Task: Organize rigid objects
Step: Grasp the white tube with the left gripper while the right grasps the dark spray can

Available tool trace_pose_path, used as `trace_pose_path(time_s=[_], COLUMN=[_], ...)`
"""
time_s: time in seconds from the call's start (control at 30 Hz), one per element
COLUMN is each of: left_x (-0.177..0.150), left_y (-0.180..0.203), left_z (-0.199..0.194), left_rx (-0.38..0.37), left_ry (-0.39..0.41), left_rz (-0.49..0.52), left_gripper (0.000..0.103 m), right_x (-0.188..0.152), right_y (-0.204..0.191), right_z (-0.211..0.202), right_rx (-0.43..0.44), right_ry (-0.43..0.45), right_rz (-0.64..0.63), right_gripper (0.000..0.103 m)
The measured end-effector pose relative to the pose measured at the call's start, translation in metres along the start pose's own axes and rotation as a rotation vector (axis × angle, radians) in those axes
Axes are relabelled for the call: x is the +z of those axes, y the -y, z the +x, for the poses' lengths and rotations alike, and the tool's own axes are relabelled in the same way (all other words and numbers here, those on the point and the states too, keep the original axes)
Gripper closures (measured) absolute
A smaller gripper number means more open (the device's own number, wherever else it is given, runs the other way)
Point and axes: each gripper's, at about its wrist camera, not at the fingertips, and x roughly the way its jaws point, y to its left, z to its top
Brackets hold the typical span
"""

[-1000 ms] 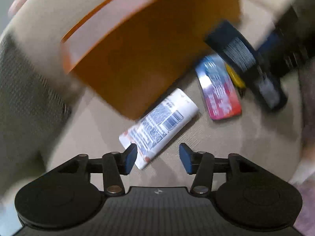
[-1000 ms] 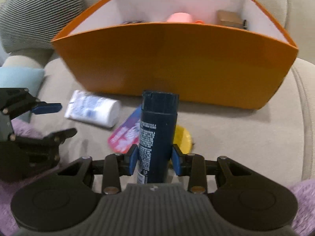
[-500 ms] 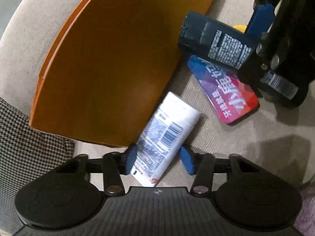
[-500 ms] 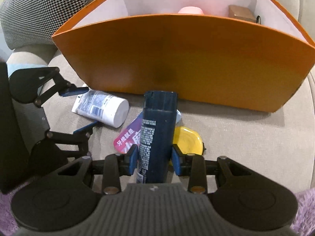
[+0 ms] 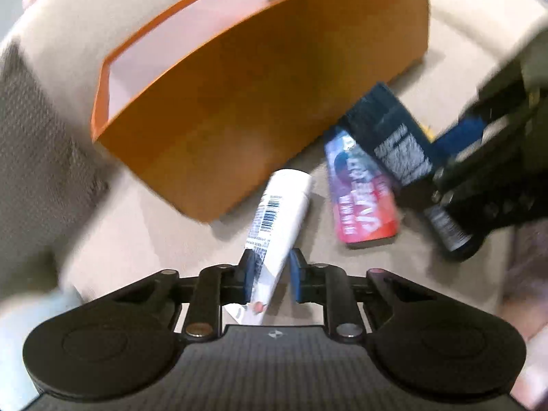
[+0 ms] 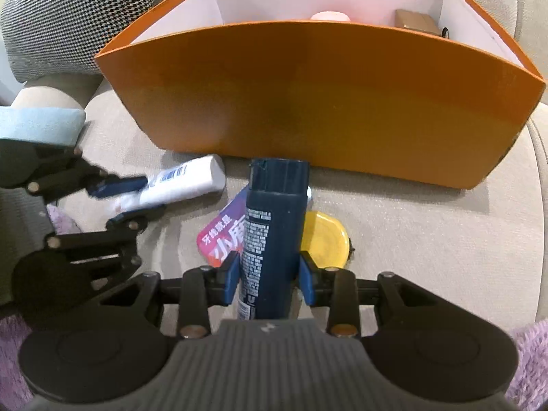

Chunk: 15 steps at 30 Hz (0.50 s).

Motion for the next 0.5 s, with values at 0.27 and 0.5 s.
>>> trace_pose_path(time_s=[0.27,0.5], left_x=[-0.018,-0.013], left_y=[-0.055,-0.056], left_z=[0.004,0.005], left_rx=[-0.312,-0.293], left_ry=[-0.049,-0.041], left_rz=[-0.446,-0.425], left_gripper=[0.082,0.074], right_x=[-0.009,-0.008], right_y=[0.002,0.003], right_z=[0.000,0.005], right_rx=[-0.010,0.024], right_ry=[-0.042,-0.050], right_rz=[0.009,0.020], right_gripper=[0.066,0.065])
